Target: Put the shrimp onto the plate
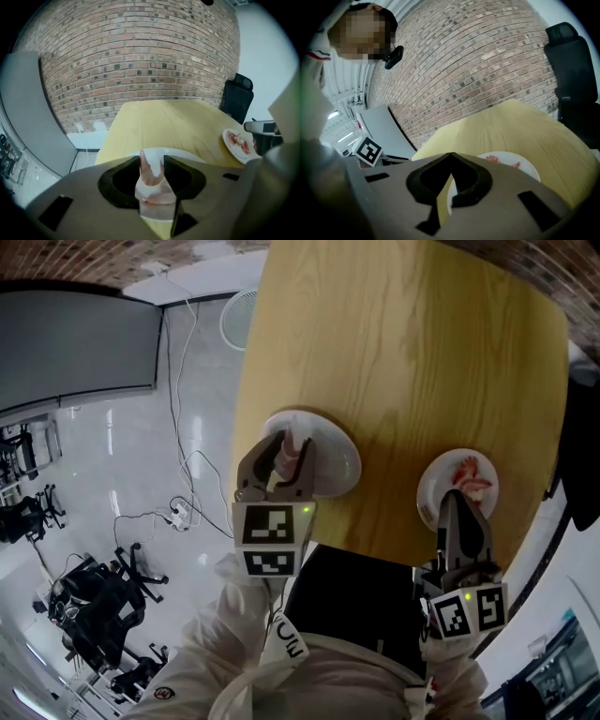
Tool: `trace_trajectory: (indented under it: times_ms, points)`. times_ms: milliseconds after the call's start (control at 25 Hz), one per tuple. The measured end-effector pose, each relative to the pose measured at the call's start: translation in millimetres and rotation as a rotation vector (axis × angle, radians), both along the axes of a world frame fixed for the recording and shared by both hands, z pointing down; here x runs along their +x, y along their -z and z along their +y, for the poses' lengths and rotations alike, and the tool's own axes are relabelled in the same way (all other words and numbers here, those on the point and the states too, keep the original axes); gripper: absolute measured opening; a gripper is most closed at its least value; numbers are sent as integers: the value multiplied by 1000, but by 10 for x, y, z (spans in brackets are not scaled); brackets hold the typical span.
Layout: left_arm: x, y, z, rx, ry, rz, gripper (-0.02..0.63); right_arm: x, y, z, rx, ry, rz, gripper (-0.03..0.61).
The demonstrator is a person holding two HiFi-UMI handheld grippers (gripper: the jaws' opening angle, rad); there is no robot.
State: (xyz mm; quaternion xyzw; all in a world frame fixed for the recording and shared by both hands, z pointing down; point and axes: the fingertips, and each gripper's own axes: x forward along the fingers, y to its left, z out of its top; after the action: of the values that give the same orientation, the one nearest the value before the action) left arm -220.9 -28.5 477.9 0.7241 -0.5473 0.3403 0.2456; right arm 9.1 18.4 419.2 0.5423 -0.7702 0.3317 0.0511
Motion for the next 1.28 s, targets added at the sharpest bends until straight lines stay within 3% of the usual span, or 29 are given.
trace_trajectory:
  times_ms: [400, 880, 1280]
  points:
    - [529, 123, -11, 25, -108, 10, 164, 406, 78, 177, 17, -94, -1, 25]
    - [1624, 204, 237, 4, -285, 85, 164, 1022, 150, 438, 28, -203, -9, 25]
    - [2212, 116, 373, -10, -387, 70, 164, 1487, 71, 611, 16, -264, -17, 25]
